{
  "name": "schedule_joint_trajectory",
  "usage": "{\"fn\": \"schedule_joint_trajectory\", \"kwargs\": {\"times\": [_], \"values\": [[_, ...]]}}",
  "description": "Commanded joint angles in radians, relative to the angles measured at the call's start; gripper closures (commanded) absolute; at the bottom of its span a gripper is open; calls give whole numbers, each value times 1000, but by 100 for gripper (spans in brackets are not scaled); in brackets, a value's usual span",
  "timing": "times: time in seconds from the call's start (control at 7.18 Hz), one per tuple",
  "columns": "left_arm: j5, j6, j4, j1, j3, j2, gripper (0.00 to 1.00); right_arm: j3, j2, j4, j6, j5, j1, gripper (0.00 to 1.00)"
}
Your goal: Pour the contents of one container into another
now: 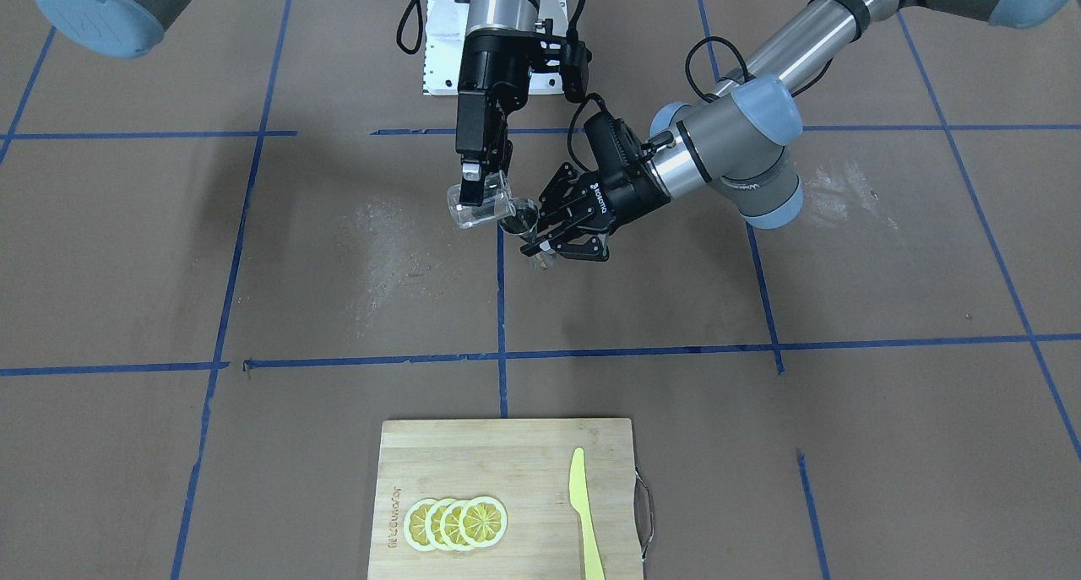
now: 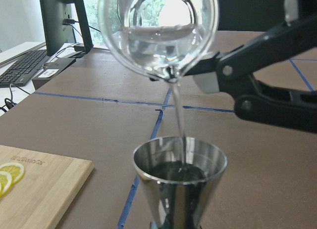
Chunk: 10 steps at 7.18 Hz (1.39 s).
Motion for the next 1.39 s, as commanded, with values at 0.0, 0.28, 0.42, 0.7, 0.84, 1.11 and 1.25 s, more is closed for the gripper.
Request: {"fn": "schedule_joint_trajectory", "kwargs": {"times": [0.0,0.28,0.42,0.7,0.84,1.11,1.25], "values": [[0,0,0,1,-1,-1,100,2,3,5,1,1,-1,100],[0,0,0,1,-1,-1,100,38,0,23,26,8,1,100],[0,0,-1,1,-1,-1,100,63,-29,70,47,11,1,100],[0,0,-1,0,-1,1,100,84,-118,249,131,40,4,100],[0,0,-3,0,-1,1,100,89,-131,318,151,64,9,100],[0,0,-3,0,-1,1,100,130,-129,325,291,124,13,100],[2,0,-4,0,-1,1,100,144,-131,327,300,132,15,100]]}}
